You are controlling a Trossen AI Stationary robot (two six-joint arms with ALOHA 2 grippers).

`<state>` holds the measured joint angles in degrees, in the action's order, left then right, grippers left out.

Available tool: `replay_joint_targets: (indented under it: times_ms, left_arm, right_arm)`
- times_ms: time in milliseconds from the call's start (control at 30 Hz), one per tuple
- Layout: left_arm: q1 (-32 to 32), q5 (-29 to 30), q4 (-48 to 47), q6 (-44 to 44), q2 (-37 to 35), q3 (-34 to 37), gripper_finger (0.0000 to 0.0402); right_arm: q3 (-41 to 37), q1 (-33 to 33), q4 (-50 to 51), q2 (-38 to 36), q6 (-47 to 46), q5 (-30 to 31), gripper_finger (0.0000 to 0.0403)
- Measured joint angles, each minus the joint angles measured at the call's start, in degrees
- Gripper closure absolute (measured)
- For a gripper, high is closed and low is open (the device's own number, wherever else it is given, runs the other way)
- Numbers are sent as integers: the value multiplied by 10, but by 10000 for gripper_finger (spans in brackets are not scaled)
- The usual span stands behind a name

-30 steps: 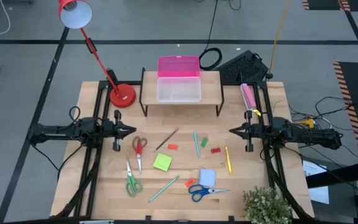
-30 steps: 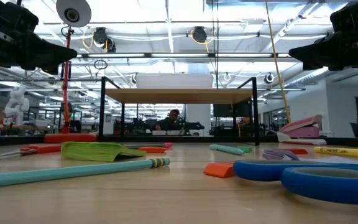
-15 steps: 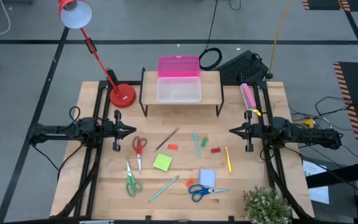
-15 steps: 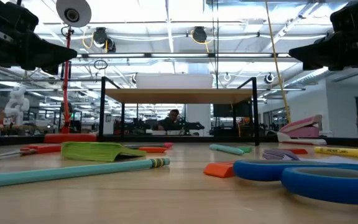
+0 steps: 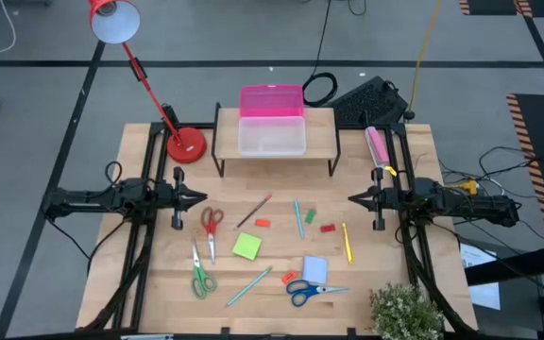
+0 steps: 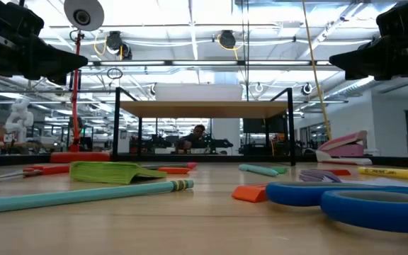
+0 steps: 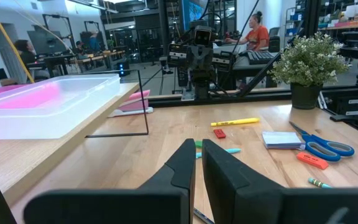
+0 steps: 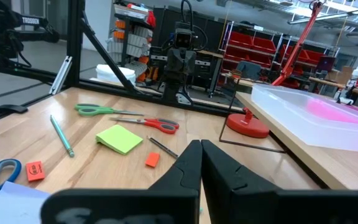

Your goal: Pack school essentials

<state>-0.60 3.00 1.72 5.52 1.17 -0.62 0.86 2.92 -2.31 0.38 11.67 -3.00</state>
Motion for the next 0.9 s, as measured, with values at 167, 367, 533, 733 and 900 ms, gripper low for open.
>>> replay_joint_targets:
  times_ms: [167, 367, 533, 733, 900]
  left_arm:
    - [0, 0, 0, 0, 0, 0, 369]
    - [0, 0, 0, 0, 0, 0, 369]
    - [0, 0, 0, 0, 0, 0, 369]
    - [0, 0, 0, 0, 0, 0, 369]
    - [0, 0, 0, 0, 0, 0, 369]
  right_arm:
    - [0, 0, -6, 0, -7, 0, 403]
    - [23, 0, -9, 9, -19, 0, 403]
    - [77, 0, 8, 49, -23, 2, 403]
    - [169, 0, 24, 133, -52, 2, 403]
    - [285, 0, 108, 216, -79, 2, 403]
